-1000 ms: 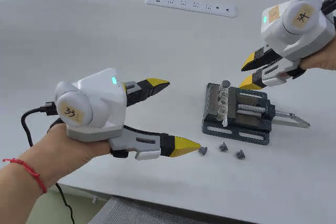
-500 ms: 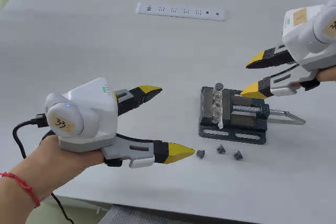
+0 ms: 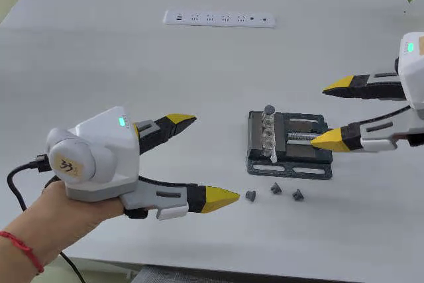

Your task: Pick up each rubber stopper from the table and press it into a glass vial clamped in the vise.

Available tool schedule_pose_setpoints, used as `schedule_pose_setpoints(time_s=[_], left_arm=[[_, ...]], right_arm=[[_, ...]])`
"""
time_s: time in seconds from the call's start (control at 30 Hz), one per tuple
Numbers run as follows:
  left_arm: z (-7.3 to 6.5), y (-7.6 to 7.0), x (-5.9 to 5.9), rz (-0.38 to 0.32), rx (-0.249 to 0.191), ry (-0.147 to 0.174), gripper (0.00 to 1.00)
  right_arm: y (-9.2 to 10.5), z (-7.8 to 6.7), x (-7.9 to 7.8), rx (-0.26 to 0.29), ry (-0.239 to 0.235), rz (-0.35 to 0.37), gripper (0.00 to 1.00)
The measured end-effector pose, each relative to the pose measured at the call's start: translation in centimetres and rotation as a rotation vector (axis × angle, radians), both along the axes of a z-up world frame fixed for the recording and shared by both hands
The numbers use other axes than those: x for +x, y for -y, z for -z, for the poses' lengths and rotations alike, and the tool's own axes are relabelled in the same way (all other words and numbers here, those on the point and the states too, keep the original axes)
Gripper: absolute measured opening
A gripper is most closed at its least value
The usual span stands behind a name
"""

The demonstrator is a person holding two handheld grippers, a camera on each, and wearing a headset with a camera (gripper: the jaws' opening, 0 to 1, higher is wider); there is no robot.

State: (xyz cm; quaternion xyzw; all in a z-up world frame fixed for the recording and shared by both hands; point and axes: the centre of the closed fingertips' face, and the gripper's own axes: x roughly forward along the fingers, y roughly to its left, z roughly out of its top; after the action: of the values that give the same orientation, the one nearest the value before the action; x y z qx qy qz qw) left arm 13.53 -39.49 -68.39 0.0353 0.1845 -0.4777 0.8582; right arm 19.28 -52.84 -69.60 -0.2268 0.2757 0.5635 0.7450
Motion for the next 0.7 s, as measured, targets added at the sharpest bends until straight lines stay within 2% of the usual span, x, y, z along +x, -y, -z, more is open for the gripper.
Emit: schedule_pose_setpoints(time_s=[0.23, 0.37, 0.53, 0.7], left_arm=[[0.3, -0.1, -0.3, 0.004, 0.012, -0.009, 0.84], [0.4, -0.1, -0.3, 0.005, 0.018, -0.014, 0.84], [0.5, -0.1, -0.4, 0.006, 0.023, -0.017, 0.84], [0.4, 0.0, -0.4, 0.006, 0.026, -0.018, 0.84]], right_arm=[[0.2, 0.8, -2.6, 0.054, -0.034, 0.001, 0.55], [0.5, 2.2, -4.0, 0.061, -0.062, -0.013, 0.54], [0.8, 4.0, -5.9, 0.046, -0.102, -0.038, 0.52], [1.1, 5.6, -6.9, 0.031, -0.132, -0.055, 0.48]])
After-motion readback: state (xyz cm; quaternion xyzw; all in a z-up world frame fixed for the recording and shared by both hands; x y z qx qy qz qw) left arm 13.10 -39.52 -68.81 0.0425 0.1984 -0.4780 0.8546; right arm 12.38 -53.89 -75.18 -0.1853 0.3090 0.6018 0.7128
